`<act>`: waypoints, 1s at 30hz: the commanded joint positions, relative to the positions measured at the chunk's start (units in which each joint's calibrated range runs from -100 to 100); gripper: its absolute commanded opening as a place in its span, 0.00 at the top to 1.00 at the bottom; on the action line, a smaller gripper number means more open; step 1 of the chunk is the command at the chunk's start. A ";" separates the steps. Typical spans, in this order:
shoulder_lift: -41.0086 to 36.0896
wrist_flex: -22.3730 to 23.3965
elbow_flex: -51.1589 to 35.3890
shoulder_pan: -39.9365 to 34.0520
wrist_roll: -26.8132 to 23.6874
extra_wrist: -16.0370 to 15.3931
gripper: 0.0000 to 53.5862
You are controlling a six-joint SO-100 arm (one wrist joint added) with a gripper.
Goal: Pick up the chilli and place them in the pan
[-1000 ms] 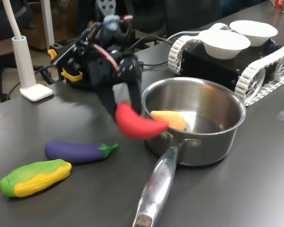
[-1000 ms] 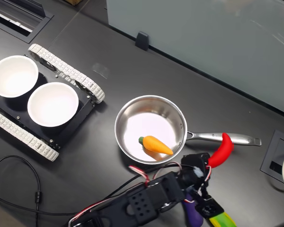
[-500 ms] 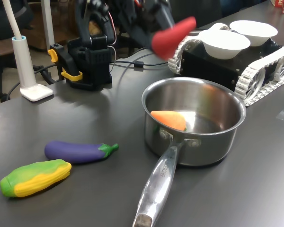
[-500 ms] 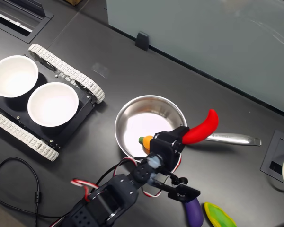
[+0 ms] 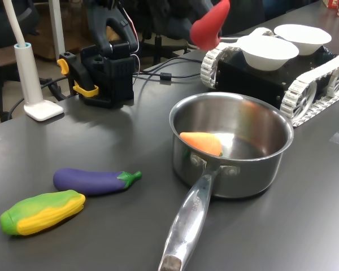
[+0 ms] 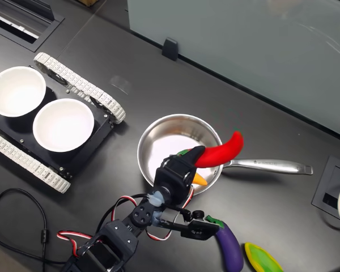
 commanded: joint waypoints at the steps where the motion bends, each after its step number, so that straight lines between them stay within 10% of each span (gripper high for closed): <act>1: -4.37 -0.89 1.50 -3.14 -1.56 -0.19 1.00; 21: -3.95 -11.29 21.22 -8.42 -2.74 -0.10 1.00; 30: -6.48 -5.66 21.31 -8.99 -4.44 -0.02 0.55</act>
